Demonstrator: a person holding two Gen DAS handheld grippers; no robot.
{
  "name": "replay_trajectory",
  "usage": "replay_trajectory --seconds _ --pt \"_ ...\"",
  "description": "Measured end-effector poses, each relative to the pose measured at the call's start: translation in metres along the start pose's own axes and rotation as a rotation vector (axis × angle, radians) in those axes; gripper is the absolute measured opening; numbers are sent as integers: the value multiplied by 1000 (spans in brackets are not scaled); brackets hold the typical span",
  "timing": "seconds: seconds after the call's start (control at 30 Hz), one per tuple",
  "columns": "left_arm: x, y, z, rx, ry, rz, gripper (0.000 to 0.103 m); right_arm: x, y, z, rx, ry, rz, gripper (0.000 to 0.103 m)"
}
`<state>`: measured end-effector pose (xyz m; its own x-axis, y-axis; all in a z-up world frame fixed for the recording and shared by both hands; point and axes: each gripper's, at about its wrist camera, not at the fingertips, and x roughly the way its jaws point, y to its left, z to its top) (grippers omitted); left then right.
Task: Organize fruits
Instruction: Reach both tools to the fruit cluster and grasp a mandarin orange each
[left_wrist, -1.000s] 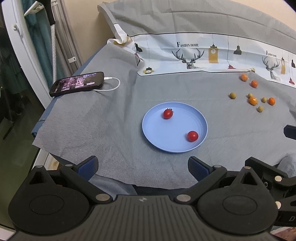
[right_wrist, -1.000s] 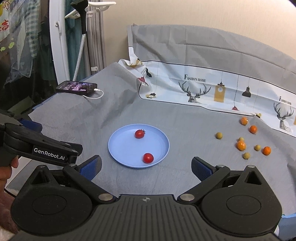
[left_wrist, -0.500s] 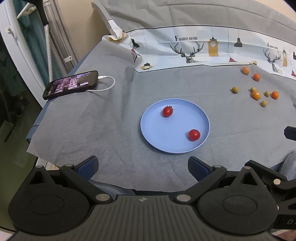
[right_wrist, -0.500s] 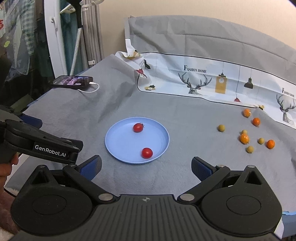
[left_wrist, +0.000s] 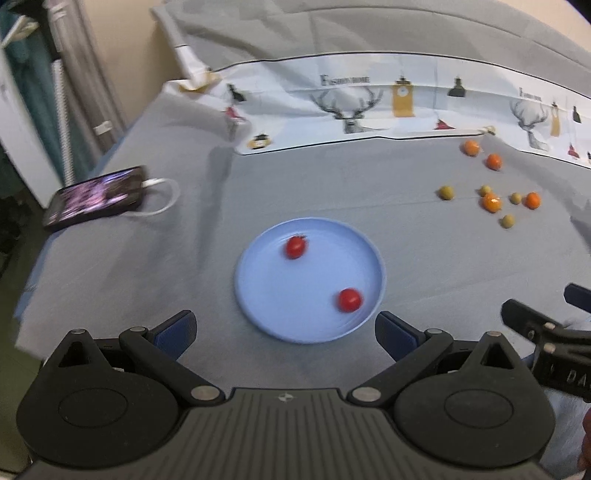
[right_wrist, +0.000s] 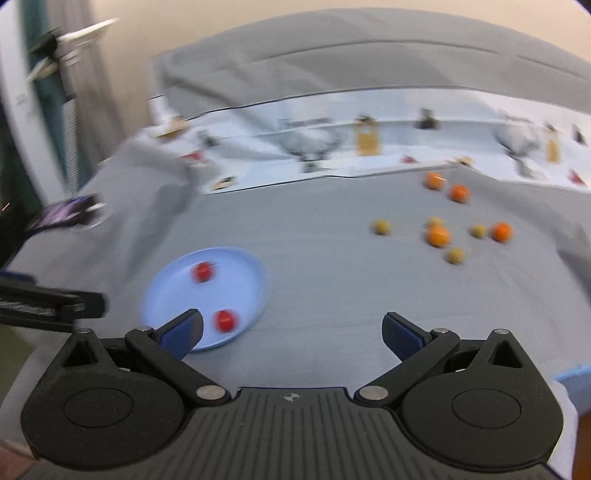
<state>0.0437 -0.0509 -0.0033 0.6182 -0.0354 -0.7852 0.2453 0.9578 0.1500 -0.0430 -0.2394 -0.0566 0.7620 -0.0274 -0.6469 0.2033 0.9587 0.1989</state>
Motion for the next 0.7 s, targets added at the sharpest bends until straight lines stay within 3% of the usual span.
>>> replay_trajectory --seconds 0.23,0.47,0.7 --pt "46 -63 54 54 19 -89 103 37 -83 9 153 -28 -195 102" --pt "111 -162 116 154 4 -176 103 93 -185 41 231 -83 -405 102" --pt "203 -268 161 207 93 -244 103 185 -264 67 277 -62 -496 102"
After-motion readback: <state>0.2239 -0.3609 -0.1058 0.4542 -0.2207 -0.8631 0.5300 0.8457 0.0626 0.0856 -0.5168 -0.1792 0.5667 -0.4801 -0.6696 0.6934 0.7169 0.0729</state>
